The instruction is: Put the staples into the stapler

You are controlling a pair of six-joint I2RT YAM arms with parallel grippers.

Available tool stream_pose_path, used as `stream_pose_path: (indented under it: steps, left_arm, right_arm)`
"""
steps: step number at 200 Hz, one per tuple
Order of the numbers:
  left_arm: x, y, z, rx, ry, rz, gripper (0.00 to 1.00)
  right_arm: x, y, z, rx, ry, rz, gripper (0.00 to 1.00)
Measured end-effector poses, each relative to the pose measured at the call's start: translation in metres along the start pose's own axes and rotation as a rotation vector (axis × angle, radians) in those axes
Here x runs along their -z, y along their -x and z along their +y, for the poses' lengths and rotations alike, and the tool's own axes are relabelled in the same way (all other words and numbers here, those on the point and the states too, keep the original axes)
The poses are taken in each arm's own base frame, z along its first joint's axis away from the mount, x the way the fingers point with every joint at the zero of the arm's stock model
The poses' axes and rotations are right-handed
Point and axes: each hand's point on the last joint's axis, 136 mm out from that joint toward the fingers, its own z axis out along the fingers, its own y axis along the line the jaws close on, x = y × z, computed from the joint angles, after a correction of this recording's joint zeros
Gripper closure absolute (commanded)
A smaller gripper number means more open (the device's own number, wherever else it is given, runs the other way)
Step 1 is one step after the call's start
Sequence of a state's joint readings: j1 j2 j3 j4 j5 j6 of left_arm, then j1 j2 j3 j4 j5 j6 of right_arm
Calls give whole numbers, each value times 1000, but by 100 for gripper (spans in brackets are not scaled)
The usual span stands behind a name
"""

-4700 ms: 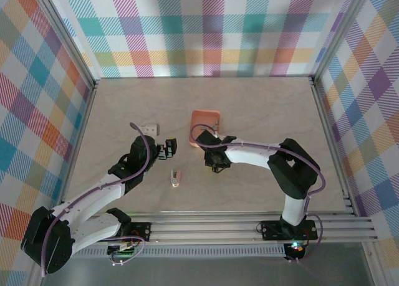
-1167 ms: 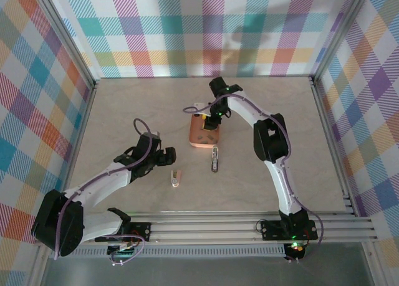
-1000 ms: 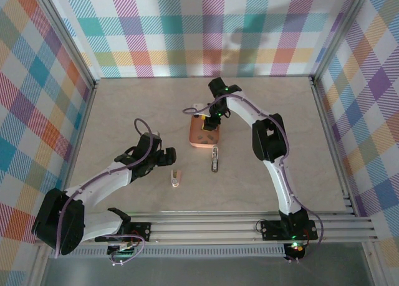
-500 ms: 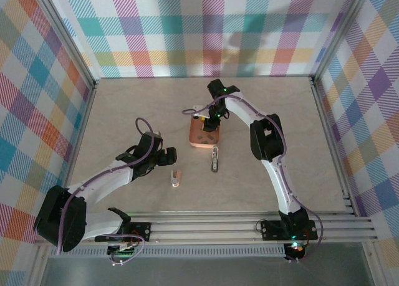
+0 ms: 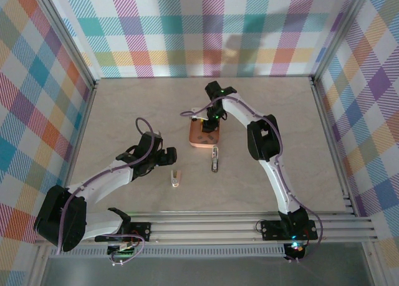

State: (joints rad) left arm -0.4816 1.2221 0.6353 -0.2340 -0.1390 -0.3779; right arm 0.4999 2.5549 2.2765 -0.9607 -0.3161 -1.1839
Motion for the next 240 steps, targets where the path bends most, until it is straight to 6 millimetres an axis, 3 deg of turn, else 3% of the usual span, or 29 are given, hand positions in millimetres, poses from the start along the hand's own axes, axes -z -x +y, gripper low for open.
stream_pose_path:
  steps: [48,171,204,240]
  left_arm:
    - [-2,-1,0,-1,3,6,5]
    - [-1,0,0,-1,2,3,6]
    - [0,1,-1,-6,-1,0,6]
    - [5,4,-4,-10,-23,-15,6]
  right_arm:
    - [0,0,6,1,23,6,82]
    - [7,7,6,-22,18,-13,88]
    - [31,19,10,-60,-12,-47,87]
    - [77,35,27,-123,-83,-95,87]
